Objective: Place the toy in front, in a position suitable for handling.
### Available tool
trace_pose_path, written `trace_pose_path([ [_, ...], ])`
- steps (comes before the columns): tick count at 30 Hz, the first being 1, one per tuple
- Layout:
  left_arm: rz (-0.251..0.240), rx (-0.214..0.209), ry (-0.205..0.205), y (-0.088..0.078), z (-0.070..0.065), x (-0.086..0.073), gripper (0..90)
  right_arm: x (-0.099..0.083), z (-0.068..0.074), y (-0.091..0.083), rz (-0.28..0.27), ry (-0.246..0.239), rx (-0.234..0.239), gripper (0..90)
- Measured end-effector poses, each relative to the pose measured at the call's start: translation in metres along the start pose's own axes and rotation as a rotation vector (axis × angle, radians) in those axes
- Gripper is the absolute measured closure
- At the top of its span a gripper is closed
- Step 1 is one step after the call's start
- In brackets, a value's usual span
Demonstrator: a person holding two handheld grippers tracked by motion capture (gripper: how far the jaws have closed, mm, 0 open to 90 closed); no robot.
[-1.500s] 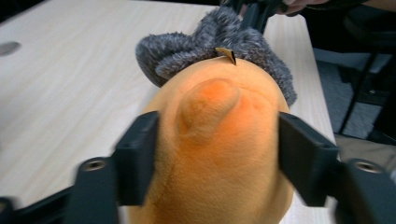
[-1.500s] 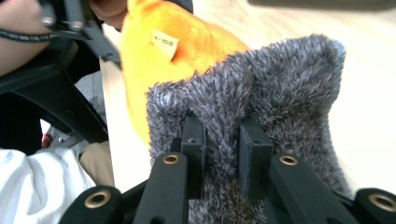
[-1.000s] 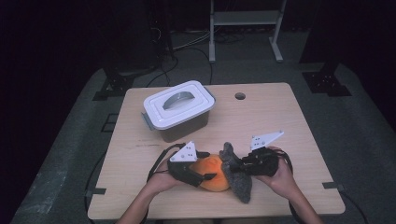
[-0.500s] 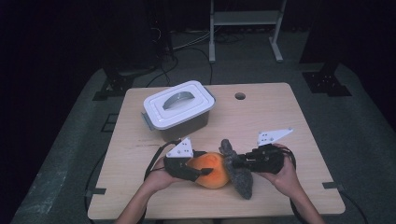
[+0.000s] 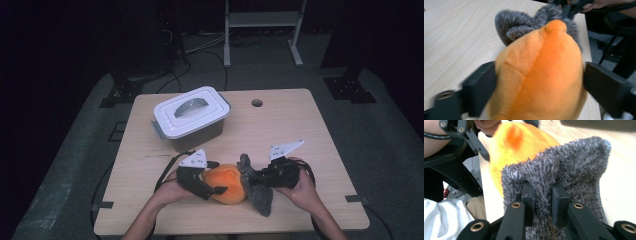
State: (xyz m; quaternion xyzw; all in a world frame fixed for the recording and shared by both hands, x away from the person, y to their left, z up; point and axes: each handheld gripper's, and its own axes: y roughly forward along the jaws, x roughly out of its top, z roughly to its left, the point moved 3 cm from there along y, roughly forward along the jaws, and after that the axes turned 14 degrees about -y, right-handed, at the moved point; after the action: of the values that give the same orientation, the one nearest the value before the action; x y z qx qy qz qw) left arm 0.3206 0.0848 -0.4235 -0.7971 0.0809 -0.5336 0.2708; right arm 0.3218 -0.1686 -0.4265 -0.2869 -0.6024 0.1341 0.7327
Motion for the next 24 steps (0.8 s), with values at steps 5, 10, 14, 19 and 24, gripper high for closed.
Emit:
trace_pose_path([
  [5,-0.030,0.042,0.013,-0.006,-0.006,0.009,37.9,0.007,0.001,-0.011,-0.048,-0.013,-0.023,74.8],
  [10,-0.031,0.072,0.051,-0.003,-0.019,0.016,38.8,0.026,0.014,-0.017,-0.148,-0.048,0.003,74.7],
  [14,-0.021,0.068,0.041,0.001,-0.018,0.014,30.3,0.021,0.012,-0.006,-0.110,-0.035,0.015,74.8],
  [19,-0.023,0.054,0.025,-0.002,-0.011,0.013,19.0,0.006,0.003,-0.001,-0.064,0.001,0.016,74.8],
  [24,-0.043,0.049,0.043,-0.008,-0.011,0.011,39.4,-0.003,-0.005,0.001,-0.023,0.036,0.009,74.6],
])
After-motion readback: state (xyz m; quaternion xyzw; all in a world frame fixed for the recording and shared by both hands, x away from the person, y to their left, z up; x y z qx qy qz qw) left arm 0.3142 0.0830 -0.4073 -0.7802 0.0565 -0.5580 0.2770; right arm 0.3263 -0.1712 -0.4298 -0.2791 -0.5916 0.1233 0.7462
